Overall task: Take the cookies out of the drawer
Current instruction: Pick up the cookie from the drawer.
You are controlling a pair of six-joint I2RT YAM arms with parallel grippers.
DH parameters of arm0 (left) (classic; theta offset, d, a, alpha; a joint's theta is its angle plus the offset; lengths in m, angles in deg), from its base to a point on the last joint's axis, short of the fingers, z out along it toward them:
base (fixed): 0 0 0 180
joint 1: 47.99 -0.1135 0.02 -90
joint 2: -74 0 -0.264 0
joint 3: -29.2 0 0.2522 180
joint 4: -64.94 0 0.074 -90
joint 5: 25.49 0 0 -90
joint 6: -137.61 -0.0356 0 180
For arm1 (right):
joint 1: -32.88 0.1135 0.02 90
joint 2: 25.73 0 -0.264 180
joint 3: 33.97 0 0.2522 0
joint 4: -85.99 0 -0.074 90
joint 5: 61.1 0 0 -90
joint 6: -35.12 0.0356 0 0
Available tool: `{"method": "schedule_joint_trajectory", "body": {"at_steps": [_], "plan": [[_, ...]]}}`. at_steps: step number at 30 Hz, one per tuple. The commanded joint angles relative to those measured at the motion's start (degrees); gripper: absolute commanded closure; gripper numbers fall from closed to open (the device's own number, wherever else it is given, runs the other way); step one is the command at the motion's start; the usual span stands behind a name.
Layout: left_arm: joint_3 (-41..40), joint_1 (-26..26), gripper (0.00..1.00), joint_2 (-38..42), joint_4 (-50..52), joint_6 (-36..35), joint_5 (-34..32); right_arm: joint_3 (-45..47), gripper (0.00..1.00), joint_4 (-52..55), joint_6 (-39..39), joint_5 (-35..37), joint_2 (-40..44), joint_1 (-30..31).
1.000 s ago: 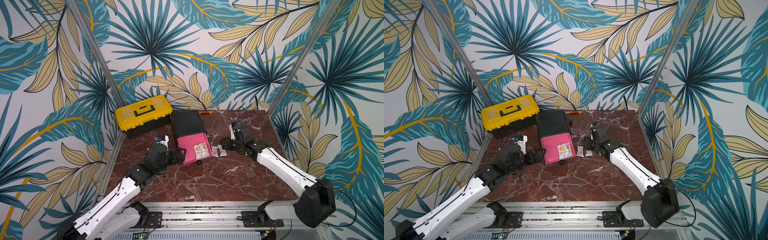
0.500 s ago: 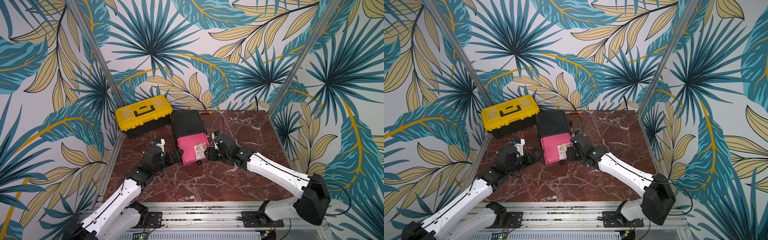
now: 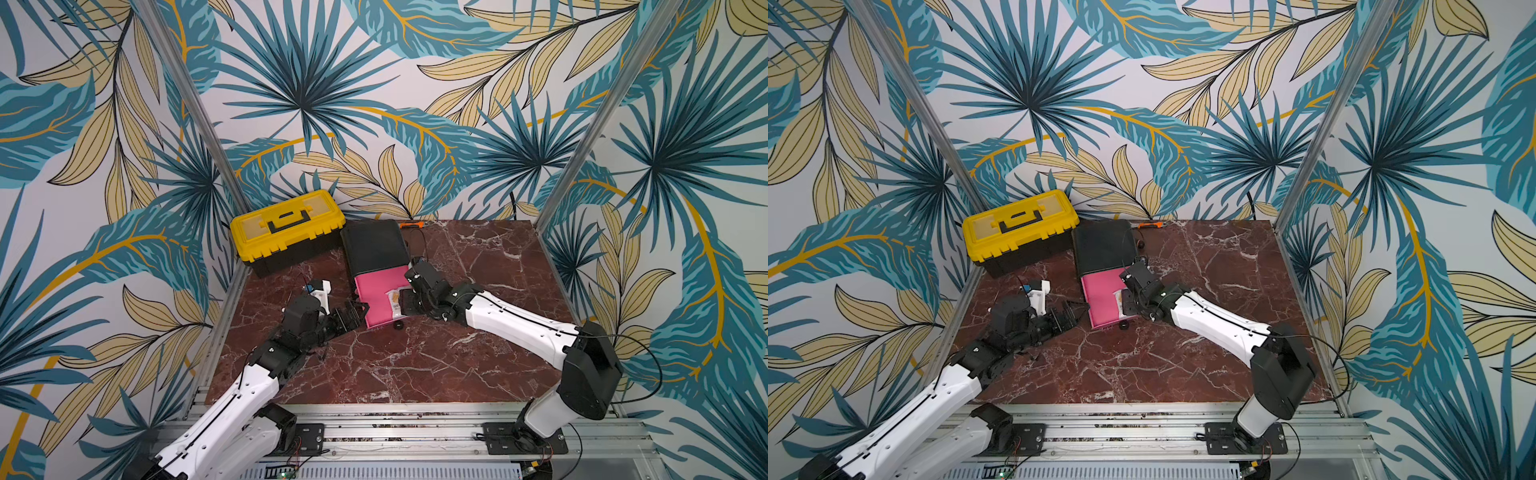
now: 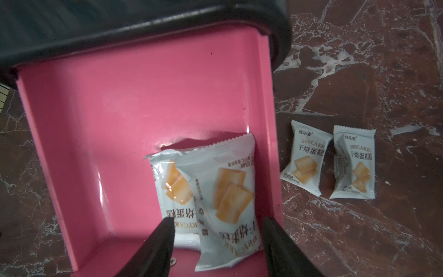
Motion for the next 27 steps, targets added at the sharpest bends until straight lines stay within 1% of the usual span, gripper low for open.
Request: {"method": "schedule_joint_trajectory", "body": {"at_steps": [1,6,8,11,13,15,19,21,27], "plan": [[0.51,-0.29,0.00,0.72,1.97,-1.25,0.11,-1.03,0.37,1.84,-0.91,1.92,-2.60,0.59],[2.18,-0.29,0.00,0.98,3.17,-1.61,0.20,-1.91,0.41,1.17,-0.90,2.71,-4.46,1.50],[2.78,-0.30,0.00,1.30,3.17,-1.72,-0.05,-2.00,0.46,1.04,-0.92,3.91,-4.75,1.50],[4.25,-0.21,0.00,1.22,5.57,-1.90,-0.52,-2.07,0.53,0.86,-1.09,5.35,-4.54,3.44],[5.98,0.17,0.00,0.73,6.52,-2.51,-0.96,-1.98,0.59,0.79,-1.36,6.10,-3.89,3.86],[8.05,1.29,0.00,0.00,8.22,-3.50,-2.43,-1.79,0.62,0.51,-1.54,6.76,-3.22,3.91],[13.25,5.01,0.00,-2.42,10.63,-5.77,-7.52,-2.01,0.67,0.72,-2.20,7.04,-1.89,4.13],[15.90,6.54,0.00,-3.87,10.47,-6.73,-9.18,-1.85,0.68,0.95,-2.71,7.43,-0.57,4.27],[20.54,8.89,0.00,-8.31,9.27,-7.24,-10.28,-0.05,0.70,1.82,-4.63,8.64,4.58,4.23]]}}
